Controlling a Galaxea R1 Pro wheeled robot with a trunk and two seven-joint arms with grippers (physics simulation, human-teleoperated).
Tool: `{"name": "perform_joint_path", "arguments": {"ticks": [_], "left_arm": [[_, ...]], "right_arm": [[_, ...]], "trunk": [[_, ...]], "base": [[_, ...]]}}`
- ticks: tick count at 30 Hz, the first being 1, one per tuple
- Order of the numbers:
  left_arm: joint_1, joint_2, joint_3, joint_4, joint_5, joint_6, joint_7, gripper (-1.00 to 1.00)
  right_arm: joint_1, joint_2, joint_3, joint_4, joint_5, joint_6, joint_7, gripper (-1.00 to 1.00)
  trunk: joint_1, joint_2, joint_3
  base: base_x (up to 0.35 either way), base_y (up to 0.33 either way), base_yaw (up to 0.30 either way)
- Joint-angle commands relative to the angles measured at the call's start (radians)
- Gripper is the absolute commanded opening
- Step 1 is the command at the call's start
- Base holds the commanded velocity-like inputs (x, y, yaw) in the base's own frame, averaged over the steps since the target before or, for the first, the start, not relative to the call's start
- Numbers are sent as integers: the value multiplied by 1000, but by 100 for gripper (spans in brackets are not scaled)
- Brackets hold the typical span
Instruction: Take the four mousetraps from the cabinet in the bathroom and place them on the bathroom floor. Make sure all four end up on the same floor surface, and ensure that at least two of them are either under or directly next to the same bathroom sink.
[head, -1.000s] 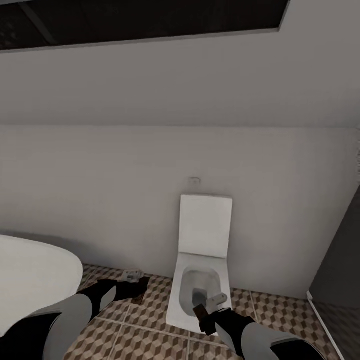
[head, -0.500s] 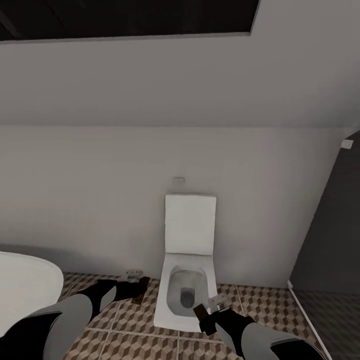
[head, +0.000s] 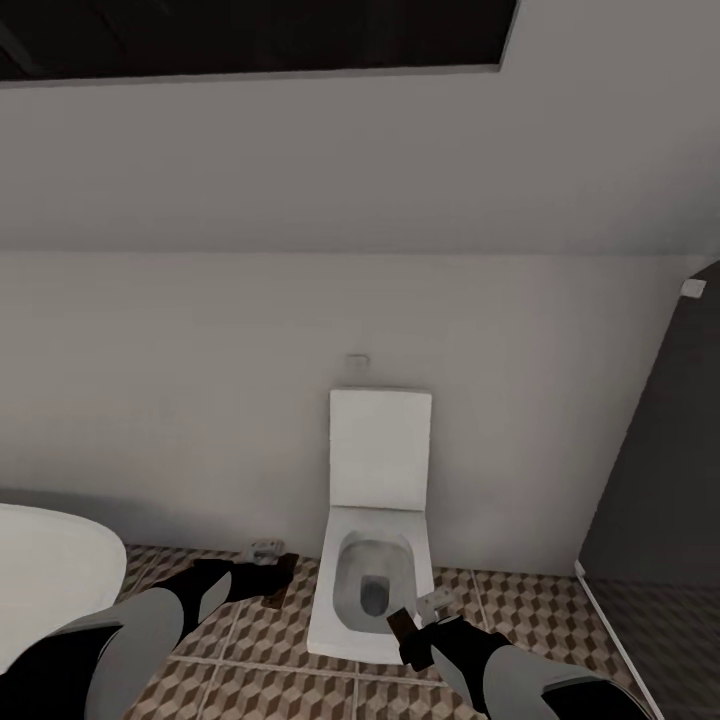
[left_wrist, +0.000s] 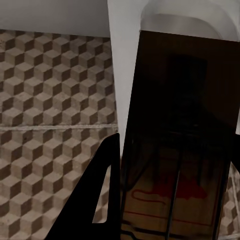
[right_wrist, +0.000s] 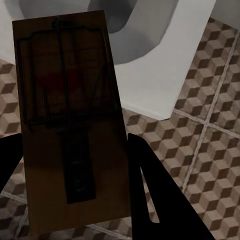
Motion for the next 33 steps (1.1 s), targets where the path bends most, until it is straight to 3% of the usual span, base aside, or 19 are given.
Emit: {"name": "perform_joint_path", "arguments": {"ticks": [1,33], "left_arm": [[-1,2,9,0,-14,3,0,-100],[-1,6,8,0,-14,2,-1,-100]], "right_arm": [[-1,0,8,2,0,2,-4,-100],[-1,-1,4,1,0,2,-6,-100]], "trunk": [[0,-1,-1],[0,-1,-1]], "base": [[0,0,0],[0,0,0]]}}
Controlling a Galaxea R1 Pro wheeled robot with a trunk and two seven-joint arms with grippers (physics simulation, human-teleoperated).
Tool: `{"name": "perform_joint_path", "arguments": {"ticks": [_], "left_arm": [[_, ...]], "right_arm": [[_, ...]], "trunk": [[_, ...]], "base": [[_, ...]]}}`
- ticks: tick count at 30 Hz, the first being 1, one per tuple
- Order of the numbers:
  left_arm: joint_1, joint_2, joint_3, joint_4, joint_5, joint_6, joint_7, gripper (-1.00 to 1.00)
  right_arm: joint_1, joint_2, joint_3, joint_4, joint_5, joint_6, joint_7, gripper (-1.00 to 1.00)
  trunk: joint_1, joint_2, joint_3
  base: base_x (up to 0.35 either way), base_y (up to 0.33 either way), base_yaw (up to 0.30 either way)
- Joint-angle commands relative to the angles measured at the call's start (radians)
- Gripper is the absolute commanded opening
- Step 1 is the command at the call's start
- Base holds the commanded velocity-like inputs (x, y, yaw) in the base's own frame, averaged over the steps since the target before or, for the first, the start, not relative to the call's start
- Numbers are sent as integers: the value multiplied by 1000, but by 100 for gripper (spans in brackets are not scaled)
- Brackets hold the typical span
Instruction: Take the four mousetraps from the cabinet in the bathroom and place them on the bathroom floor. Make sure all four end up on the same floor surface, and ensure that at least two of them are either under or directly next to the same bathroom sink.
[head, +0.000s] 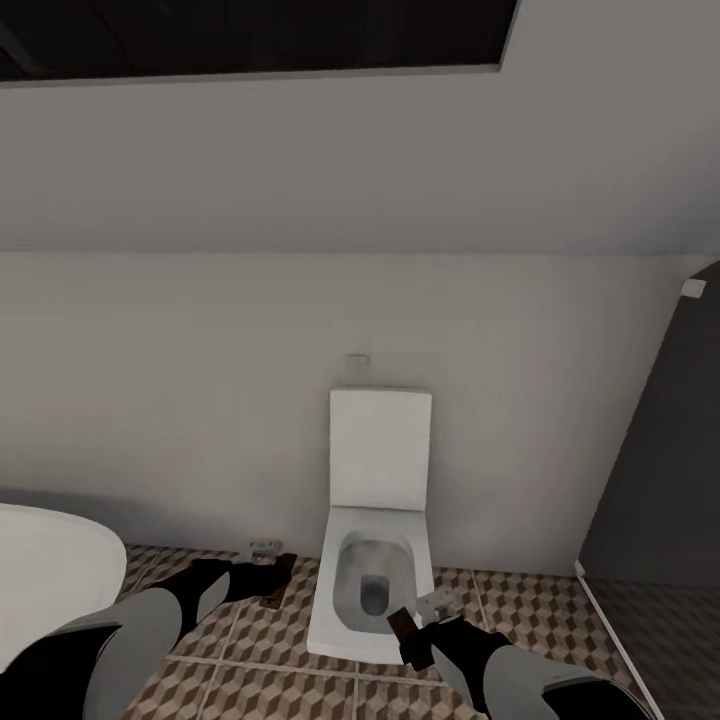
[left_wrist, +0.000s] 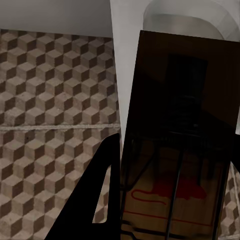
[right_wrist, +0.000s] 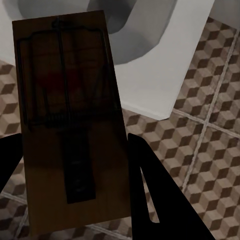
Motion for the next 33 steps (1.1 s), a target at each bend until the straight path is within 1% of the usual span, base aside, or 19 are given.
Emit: {"name": "perform_joint_path", "arguments": {"ticks": [1,3,4,5,7,8,10,11,14,16,17,19,21,22,23,25,28,30,33], "left_arm": [[-1,0,9,-1,-14,3,1,-100],[-1,0,9,-1,-14,3,1,-100],[-1,-1,9,0,-16,3,2,-100],[-1,-1,9,0,-16,3,3,-100],[3,-2,9,0,-18,2,27,-100],[6,-3,9,0,-18,2,37,-100],[17,-5,9,-1,-20,1,85,-100],[19,-5,9,-1,-21,1,95,-100],[25,-7,9,-1,-22,-7,127,-100],[28,-8,9,-1,-22,-10,137,-100],[39,-8,9,-1,-22,-11,143,-100],[71,-7,9,-3,-24,-13,158,-100],[96,-8,9,-3,-23,-31,179,-100],[112,-10,9,-3,-22,-58,197,-100],[120,-11,9,-3,-22,-73,206,-100],[152,-22,9,-3,-21,-124,240,-100],[190,-38,9,-3,-20,-160,261,-100],[204,-43,9,-3,-20,-183,270,-100],[215,-48,9,-3,-19,-222,303,-100]], "right_arm": [[-1,1,8,2,-1,2,-4,-100],[-1,0,8,2,0,-1,-5,-100],[-1,-33,7,-5,2,-10,-10,-100],[-1,-41,6,-7,2,-8,-14,-100],[-1,-75,4,-15,1,-5,-57,-100],[-1,-85,1,-18,1,-4,-72,-100],[-1,-129,-24,-36,-12,-2,-136,-100],[-1,-138,-35,-42,-19,-1,-150,-100],[-1,-175,-99,-69,-60,-7,-210,-100],[-1,-194,-111,-73,-69,-12,-220,-100],[-1,-208,-115,-71,-74,-20,-223,-100],[-1,-224,-119,-61,-78,-52,-225,-100],[0,-232,-120,-40,-80,-94,-226,-100],[5,-235,-120,-23,-81,-126,-226,-100],[9,-235,-121,-17,-82,-142,-226,-100],[40,-236,-120,-3,-81,-192,-226,-100],[85,-232,-120,3,-81,-230,-227,-100],[110,-229,-120,4,-80,-255,-227,-100],[144,-227,-120,5,-80,-296,-224,-100]], "trunk": [[0,-1,-1],[0,-1,-1],[0,-1,-1],[0,-1,-1],[0,-1,-1],[0,-1,-1],[0,-1,-1],[0,-1,-1],[0,-1,-1],[0,-1,-1],[0,-1,-1],[0,-1,-1],[0,-1,-1],[0,-1,-1],[0,-1,-1],[0,-1,-1],[0,-1,-1],[0,-1,-1],[0,-1,-1]], "base": [[0,0,0],[0,0,0],[0,0,0],[0,0,0],[0,0,0],[0,0,0],[0,0,0],[0,0,0],[0,0,0],[0,0,0],[0,0,0],[0,0,0],[0,0,0],[0,0,0],[0,0,0],[0,0,0],[0,0,0],[0,0,0],[0,0,0]]}}
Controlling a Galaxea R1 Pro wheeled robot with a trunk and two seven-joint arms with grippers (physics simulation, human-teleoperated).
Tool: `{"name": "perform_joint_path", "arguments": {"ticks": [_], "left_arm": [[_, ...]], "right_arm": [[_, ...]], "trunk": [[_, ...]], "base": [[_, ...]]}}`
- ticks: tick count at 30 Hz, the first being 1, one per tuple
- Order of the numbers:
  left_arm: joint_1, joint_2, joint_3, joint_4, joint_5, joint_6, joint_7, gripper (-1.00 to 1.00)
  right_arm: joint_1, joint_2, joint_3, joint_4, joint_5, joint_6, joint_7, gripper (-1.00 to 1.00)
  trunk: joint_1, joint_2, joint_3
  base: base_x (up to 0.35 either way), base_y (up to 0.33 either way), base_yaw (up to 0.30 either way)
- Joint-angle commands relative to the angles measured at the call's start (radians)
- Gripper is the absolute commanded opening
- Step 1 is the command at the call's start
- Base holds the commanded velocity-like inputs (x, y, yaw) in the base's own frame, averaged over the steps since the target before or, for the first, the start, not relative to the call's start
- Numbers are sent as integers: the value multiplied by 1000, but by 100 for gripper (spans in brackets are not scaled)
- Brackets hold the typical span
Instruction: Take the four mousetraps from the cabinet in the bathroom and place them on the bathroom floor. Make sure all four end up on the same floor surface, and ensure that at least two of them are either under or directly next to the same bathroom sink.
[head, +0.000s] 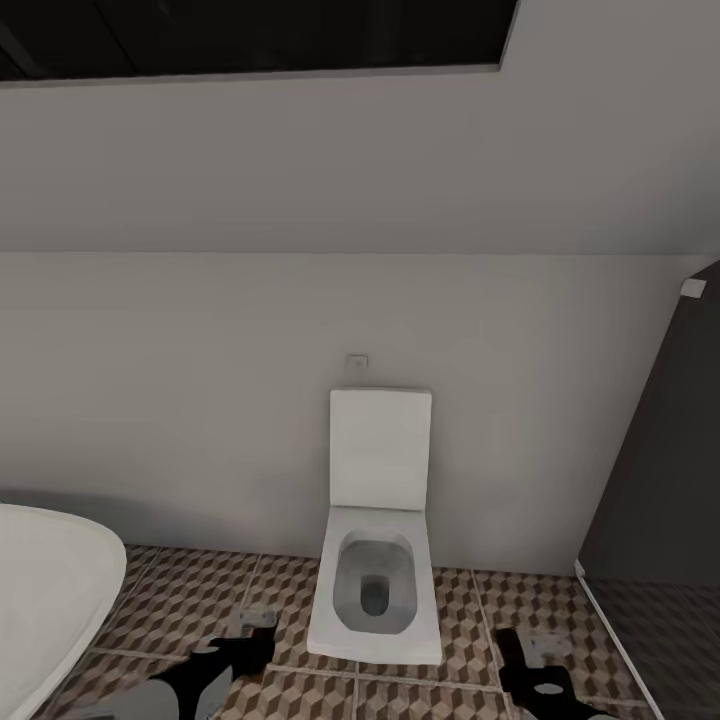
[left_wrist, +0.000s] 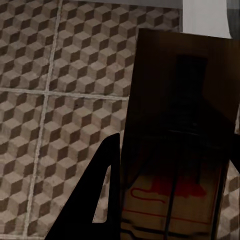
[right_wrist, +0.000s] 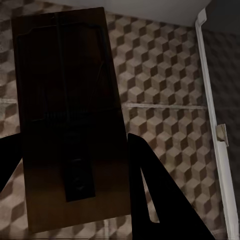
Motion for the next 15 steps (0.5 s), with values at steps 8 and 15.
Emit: {"name": "perform_joint_path", "arguments": {"ticks": [8,15], "left_arm": [[4,-25,8,0,-13,-42,35,-100],[5,-27,9,0,-14,-80,36,-100]], "right_arm": [[21,12,-4,4,7,-30,2,-100],[22,52,-5,3,7,-31,2,-100]], "trunk": [[0,-1,-1],[0,-1,-1]], "base": [[0,0,0],[0,0,0]]}}
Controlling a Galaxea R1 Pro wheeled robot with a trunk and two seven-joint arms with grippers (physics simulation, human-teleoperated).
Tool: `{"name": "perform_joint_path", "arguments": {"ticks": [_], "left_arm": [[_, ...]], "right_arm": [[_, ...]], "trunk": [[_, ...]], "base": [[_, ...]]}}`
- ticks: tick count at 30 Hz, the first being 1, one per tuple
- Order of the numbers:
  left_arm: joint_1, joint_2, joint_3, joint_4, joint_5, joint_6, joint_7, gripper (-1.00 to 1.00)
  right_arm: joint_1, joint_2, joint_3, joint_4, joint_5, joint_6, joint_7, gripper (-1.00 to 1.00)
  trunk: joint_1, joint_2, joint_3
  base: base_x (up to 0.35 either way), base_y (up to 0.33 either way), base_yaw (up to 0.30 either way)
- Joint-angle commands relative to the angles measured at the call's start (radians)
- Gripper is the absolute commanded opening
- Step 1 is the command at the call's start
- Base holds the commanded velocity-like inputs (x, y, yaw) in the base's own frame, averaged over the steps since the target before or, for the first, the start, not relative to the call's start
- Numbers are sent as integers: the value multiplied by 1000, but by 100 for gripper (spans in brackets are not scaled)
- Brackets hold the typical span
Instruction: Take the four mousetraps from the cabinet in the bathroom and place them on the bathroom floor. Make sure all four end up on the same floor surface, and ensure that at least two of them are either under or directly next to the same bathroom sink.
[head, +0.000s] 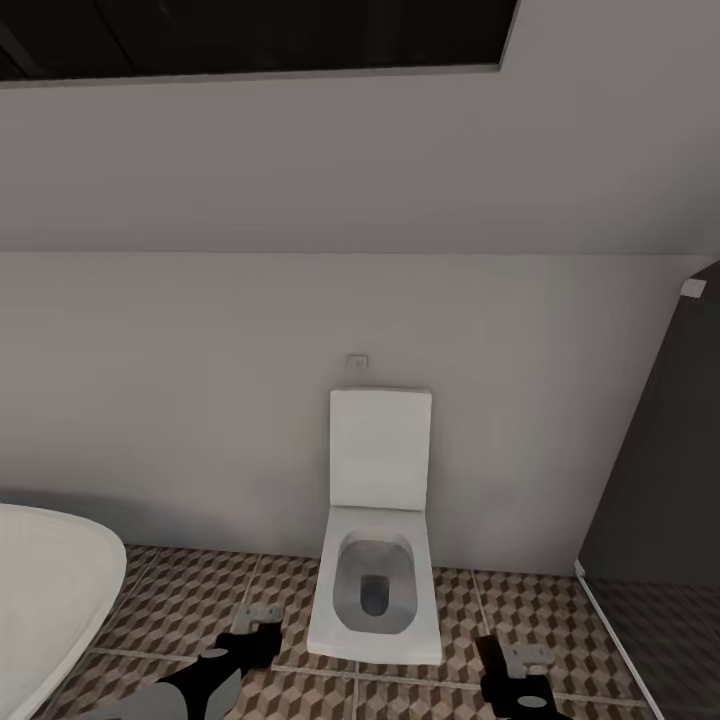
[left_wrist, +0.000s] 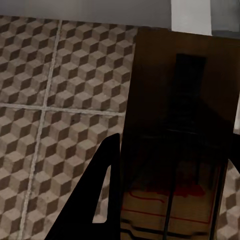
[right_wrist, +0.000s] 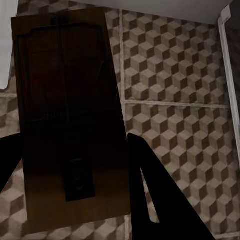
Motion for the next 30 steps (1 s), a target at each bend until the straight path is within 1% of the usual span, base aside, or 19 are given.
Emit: {"name": "perform_joint_path", "arguments": {"ticks": [1,4,9,15,21,27,30], "left_arm": [[-1,-1,8,1,-14,-13,9,-100],[-1,-2,8,1,-13,-42,9,-100],[-1,0,8,2,-11,-57,10,-100],[-1,-1,8,3,-10,-58,11,-100],[0,1,8,4,-10,-56,11,-100],[1,-1,8,3,-10,-53,10,-100],[1,-12,8,3,-10,-50,7,-100]], "right_arm": [[-1,0,-4,3,8,-5,-4,-100],[-1,0,-3,3,14,-5,-4,-100],[0,-2,-2,3,20,-2,-4,-100],[-1,0,-2,3,21,6,-12,-100],[-1,-2,-2,3,22,7,-13,-100],[-1,2,0,3,24,7,-14,-100],[0,2,0,3,21,8,-12,-100]], "trunk": [[0,-1,-1],[0,-1,-1],[0,-1,-1],[0,-1,-1],[0,-1,-1],[0,-1,-1],[0,-1,-1]], "base": [[0,0,0],[0,0,0],[0,0,0],[0,0,-10],[0,0,-144],[0,0,-23],[0,0,-1]]}}
